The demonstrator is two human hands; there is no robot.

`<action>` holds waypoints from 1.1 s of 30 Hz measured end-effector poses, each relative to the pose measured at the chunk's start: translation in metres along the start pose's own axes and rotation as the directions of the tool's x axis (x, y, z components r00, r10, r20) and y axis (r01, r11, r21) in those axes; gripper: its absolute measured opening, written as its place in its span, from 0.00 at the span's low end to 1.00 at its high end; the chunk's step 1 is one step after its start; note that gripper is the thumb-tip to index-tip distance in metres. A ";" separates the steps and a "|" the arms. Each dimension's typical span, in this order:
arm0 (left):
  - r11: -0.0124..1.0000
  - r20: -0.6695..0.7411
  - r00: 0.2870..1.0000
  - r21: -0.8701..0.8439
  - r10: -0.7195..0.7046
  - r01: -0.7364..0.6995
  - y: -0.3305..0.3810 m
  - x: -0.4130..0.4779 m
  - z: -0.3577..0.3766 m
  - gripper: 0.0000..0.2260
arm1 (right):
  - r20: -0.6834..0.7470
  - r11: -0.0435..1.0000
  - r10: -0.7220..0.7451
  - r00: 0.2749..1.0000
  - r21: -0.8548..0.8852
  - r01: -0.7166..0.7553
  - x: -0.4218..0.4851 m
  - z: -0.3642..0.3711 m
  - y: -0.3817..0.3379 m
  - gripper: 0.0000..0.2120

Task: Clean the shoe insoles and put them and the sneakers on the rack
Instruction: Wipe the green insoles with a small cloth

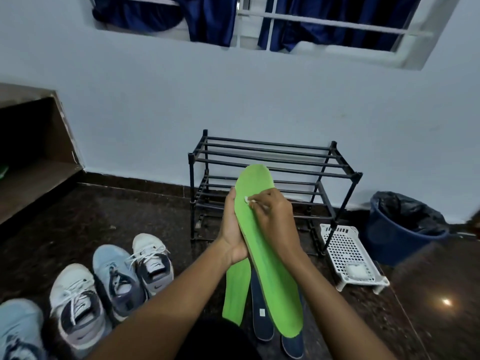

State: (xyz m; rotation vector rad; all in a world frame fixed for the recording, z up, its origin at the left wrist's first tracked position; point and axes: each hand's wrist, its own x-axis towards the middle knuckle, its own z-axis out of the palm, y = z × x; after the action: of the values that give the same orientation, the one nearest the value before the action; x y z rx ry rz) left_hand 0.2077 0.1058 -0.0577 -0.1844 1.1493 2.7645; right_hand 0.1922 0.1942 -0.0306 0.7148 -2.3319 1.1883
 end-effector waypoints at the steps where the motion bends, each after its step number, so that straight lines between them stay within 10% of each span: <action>1: 1.000 0.001 1.000 -0.010 0.001 -0.001 -0.005 0.000 -0.005 0.29 | 0.006 1.000 0.011 1.000 -0.016 -0.011 -0.001 0.003 0.001 0.06; 11: 0.993 -0.144 0.983 -0.063 -0.112 0.103 -0.018 0.016 -0.036 0.40 | 0.203 0.998 0.062 0.977 -0.015 -0.060 -0.030 0.029 0.027 0.08; 33: 0.987 -0.050 0.993 -0.131 -0.104 0.097 -0.033 0.048 -0.054 0.30 | 0.052 0.992 0.123 0.991 -0.047 -0.120 0.002 0.050 0.054 0.06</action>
State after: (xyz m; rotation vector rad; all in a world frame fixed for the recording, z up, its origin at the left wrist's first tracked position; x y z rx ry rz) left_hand 0.1692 0.0940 -0.1263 -0.3277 0.9462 2.7606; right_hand 0.1508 0.1796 -0.0895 0.6050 -2.4701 1.1785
